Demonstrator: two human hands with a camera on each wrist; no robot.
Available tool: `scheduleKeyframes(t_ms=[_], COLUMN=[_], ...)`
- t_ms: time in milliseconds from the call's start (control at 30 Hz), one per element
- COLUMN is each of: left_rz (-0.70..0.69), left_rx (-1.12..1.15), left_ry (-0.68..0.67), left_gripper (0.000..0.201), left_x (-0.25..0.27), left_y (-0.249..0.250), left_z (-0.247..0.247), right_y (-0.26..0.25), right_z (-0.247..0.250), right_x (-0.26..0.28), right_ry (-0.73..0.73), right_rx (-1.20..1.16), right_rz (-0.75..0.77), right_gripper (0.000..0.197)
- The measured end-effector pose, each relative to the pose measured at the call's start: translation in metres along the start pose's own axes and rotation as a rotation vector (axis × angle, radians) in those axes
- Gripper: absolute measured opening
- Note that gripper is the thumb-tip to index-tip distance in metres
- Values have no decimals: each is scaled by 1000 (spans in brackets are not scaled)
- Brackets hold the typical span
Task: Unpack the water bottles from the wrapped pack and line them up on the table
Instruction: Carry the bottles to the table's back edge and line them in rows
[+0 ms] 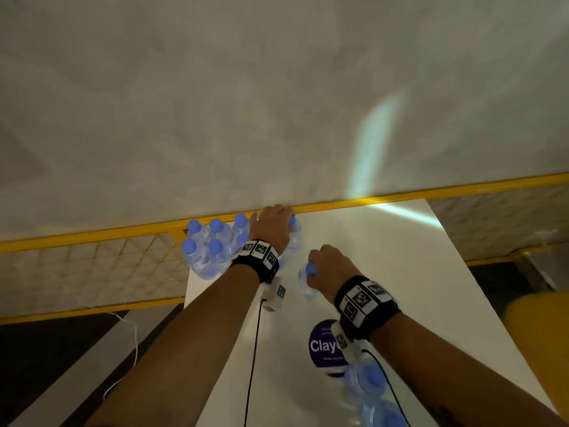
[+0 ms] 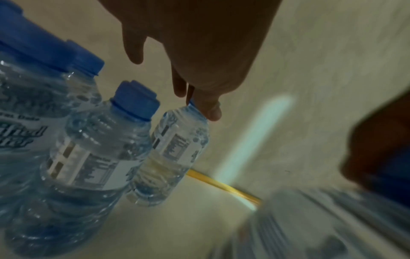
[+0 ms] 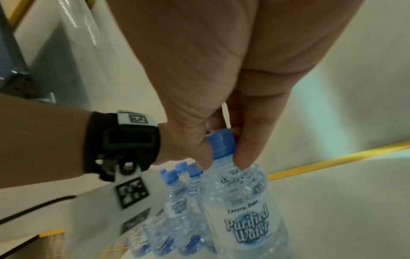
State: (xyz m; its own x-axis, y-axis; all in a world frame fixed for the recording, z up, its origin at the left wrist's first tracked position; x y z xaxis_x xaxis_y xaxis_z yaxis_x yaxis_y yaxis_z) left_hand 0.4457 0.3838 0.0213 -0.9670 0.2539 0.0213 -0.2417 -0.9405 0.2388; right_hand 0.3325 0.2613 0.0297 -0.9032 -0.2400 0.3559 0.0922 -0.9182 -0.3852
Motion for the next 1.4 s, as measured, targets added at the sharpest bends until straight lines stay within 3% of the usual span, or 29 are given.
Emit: scheduleKeyframes(t_ms=[300, 500, 800, 967, 1033, 1133, 1300, 1333, 1400], left_rz=[35, 65, 87, 72, 67, 60, -158, -218, -302], left_rx=[74, 105, 155, 144, 124, 120, 121, 178, 320], left_ry=[-27, -34, 34, 4, -29, 0, 252, 223, 32], left_gripper=[30, 38, 17, 17, 26, 53, 37, 33, 30], left_x=[-21, -27, -26, -28, -28, -21, 44, 61, 96], left_y=[-24, -28, -30, -30, -30, -34, 12, 29, 62], left_z=[-30, -32, -28, -28, -28, -22, 21, 20, 4], right_y=[-8, -25, -27, -26, -24, -16, 10, 19, 36], right_z=[2, -3, 8, 7, 11, 17, 2, -5, -21], right_x=[-87, -107, -126, -125, -115, -86, 13, 35, 80], right_ry=[-18, 8, 52, 36, 33, 78, 19, -23, -99], right_rx=[39, 38, 82, 44, -27, -72, -123, -128, -100], right_rz=[-7, 40, 30, 17, 7, 48, 124, 115, 100], right_gripper=[36, 31, 26, 24, 26, 65, 44, 43, 37])
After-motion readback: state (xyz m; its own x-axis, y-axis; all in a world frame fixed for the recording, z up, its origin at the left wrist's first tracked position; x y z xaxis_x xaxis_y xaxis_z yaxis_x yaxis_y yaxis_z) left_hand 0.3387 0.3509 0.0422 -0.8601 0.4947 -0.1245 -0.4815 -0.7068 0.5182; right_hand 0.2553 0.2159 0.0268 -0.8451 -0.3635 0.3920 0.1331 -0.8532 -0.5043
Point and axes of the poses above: each hand's wrist, its own x-axis away from the middle knuckle, its own z-axis out of the back of the hand, y = z × x, the point moved 9 cm from there along -x, towards the middle knuckle, and after that the axes turned 5 degrees about -y, right-handed, at the moved point
